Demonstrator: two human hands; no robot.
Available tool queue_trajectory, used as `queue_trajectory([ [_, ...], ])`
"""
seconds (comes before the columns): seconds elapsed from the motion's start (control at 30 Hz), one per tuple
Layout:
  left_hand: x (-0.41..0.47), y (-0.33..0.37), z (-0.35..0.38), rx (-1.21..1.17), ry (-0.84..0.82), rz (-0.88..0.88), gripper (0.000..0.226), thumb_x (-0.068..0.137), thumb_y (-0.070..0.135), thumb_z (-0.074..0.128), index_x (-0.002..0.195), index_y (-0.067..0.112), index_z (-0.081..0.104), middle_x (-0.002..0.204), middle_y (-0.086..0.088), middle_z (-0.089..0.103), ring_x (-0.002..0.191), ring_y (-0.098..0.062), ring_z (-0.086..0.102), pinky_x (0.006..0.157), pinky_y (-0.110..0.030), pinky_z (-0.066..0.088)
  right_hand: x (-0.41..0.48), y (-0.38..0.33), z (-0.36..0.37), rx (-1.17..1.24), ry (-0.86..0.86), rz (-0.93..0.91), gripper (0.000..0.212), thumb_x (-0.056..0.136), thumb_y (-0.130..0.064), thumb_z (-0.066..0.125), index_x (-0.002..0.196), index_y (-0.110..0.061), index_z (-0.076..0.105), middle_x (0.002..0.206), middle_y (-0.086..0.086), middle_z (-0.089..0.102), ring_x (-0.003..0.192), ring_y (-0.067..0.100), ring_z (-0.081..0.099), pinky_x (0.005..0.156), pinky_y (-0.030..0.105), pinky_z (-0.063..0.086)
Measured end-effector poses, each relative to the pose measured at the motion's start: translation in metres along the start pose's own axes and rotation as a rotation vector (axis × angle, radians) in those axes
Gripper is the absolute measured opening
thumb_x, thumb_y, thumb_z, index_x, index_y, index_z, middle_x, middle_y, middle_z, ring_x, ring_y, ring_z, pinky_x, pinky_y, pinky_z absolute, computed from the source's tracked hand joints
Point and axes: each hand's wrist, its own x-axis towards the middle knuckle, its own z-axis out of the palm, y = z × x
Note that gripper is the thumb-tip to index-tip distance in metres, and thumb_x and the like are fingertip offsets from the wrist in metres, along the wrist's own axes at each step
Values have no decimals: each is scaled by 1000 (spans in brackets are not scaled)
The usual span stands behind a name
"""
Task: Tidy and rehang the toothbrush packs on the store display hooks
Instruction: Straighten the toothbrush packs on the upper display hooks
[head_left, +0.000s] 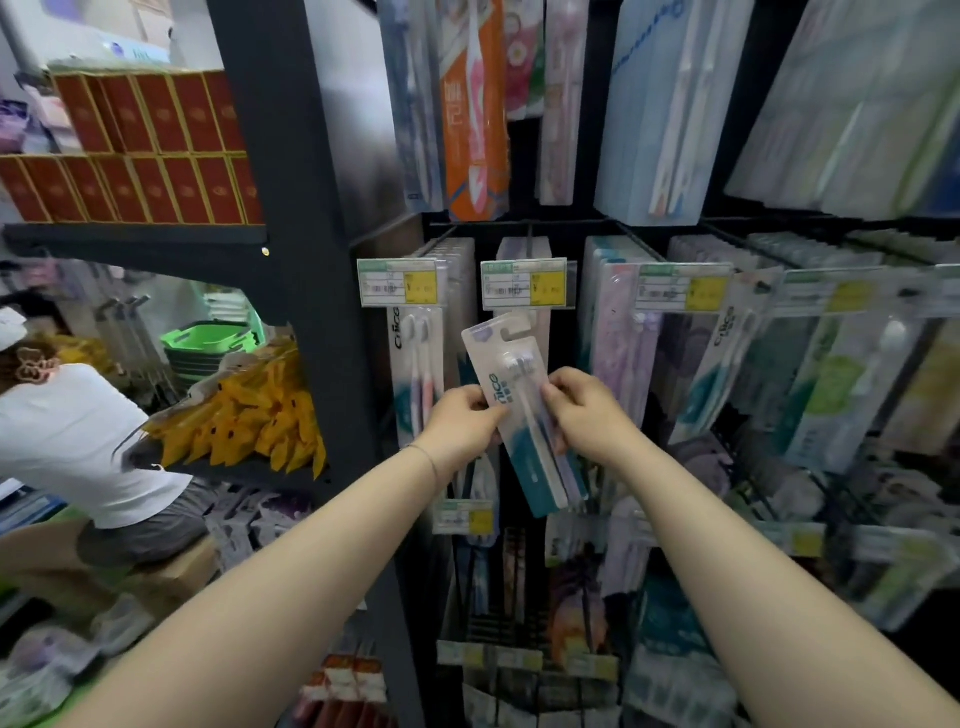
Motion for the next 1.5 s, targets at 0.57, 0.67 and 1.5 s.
queue_trajectory([
  [0.57, 21, 6, 41, -260, -42, -14, 20, 102, 18, 43, 107, 11, 62, 98, -15, 69, 82, -26, 62, 61, -29, 40, 20, -21, -39, -273, 167, -19, 25, 97, -37, 46, 104, -26, 68, 105, 2, 69, 98, 25, 59, 78, 33, 45],
  [0.67, 32, 20, 35, -311, 48, 53, 13, 101, 17, 47, 109, 11, 55, 78, -2, 67, 60, -12, 59, 57, -26, 43, 35, -31, -37, -249, 253, 15, 25, 97, -39, 45, 98, -24, 65, 98, 5, 66, 92, 28, 57, 75, 35, 45],
  [1.5, 6, -2, -31, 318, 217, 45, 15, 88, 16, 56, 101, 18, 64, 96, 3, 67, 91, -12, 61, 73, -21, 48, 54, -61, 59, 42, 38, -203, 26, 97, -19, 46, 120, -17, 58, 109, -1, 62, 97, 17, 58, 86, 30, 47],
])
